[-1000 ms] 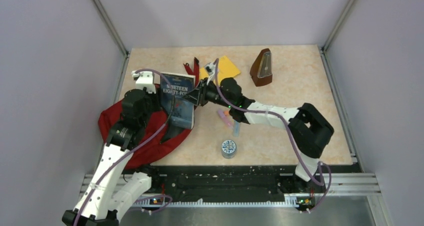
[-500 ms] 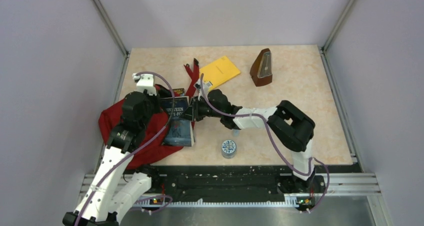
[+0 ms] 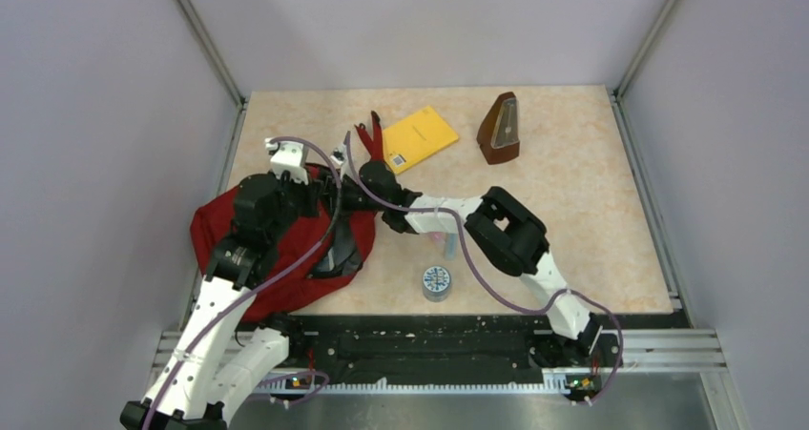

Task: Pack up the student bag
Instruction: Place the book in the student bag.

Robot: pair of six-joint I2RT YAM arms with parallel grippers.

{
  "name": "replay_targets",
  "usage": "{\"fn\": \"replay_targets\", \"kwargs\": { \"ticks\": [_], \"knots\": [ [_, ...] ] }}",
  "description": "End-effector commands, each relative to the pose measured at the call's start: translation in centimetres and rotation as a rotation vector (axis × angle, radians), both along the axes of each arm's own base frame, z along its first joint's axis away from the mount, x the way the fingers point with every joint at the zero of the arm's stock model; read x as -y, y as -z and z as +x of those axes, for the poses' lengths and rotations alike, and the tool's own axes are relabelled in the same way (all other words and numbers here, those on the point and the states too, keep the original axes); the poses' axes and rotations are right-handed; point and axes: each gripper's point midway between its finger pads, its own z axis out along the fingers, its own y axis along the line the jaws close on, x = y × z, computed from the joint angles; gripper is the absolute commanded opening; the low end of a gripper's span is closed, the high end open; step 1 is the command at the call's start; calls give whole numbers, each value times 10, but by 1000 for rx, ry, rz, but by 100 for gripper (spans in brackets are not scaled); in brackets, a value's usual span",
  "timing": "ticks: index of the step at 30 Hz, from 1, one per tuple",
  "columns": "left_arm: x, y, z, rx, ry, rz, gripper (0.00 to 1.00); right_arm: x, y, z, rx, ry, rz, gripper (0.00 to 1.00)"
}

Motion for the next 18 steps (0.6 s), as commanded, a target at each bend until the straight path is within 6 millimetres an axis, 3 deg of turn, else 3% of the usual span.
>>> {"fn": "replay_targets", "kwargs": {
  "ticks": [1, 4, 5, 10, 13, 18],
  "knots": [
    [6, -33, 7, 114, 14, -60, 0, -34, -38, -10, 55, -42, 170, 0],
    [-4, -34, 7, 124, -37, -46, 0, -44, -26, -5, 69, -42, 166, 0],
    [-4, -34, 7, 128, -41, -49, 0, -46, -21, -2, 73, -38, 156, 5],
    [-9, -37, 7, 139, -65, -43, 0, -46, -3, 1, 141, -43, 86, 45],
    [-16, -34, 8, 134, -107, -33, 0, -36, -12, -2, 197, -35, 91, 61],
    [-33, -36, 9, 143, -199, -25, 0, -16, -32, -11, 278, -34, 90, 72]
  ]
}}
